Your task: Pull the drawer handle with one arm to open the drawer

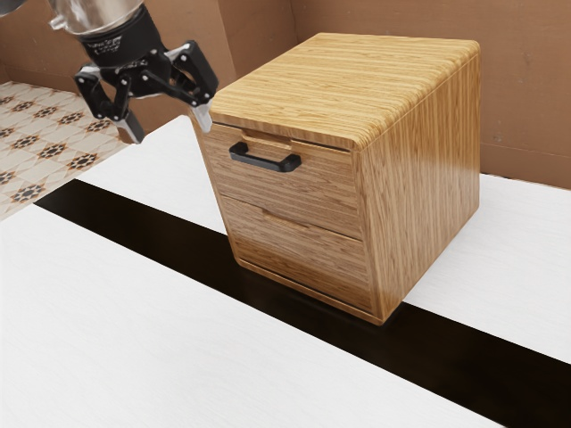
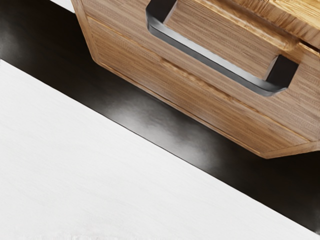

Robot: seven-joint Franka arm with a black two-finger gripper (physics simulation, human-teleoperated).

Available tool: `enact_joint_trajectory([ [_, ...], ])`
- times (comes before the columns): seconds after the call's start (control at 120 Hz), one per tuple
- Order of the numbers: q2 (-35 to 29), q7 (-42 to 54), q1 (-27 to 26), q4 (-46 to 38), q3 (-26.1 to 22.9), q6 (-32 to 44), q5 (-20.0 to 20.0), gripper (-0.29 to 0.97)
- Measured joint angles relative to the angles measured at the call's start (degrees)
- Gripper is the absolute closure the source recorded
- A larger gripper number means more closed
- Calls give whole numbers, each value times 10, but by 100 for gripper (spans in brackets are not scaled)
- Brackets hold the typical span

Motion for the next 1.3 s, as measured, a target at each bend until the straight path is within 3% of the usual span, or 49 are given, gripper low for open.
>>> enact_joint_trajectory([
  [0.317, 24, -243, -21, -10, -30, 21, 2, 0],
  [0.533, 15, -349, -51, -78, -29, 88, 3, 0],
  [0.683, -10, -402, -59, -133, -26, 149, 4, 0],
  [0.925, -22, -465, 26, -186, -15, 225, 3, 0],
  [1.3, -22, -523, 7, -237, -12, 321, -2, 0],
])
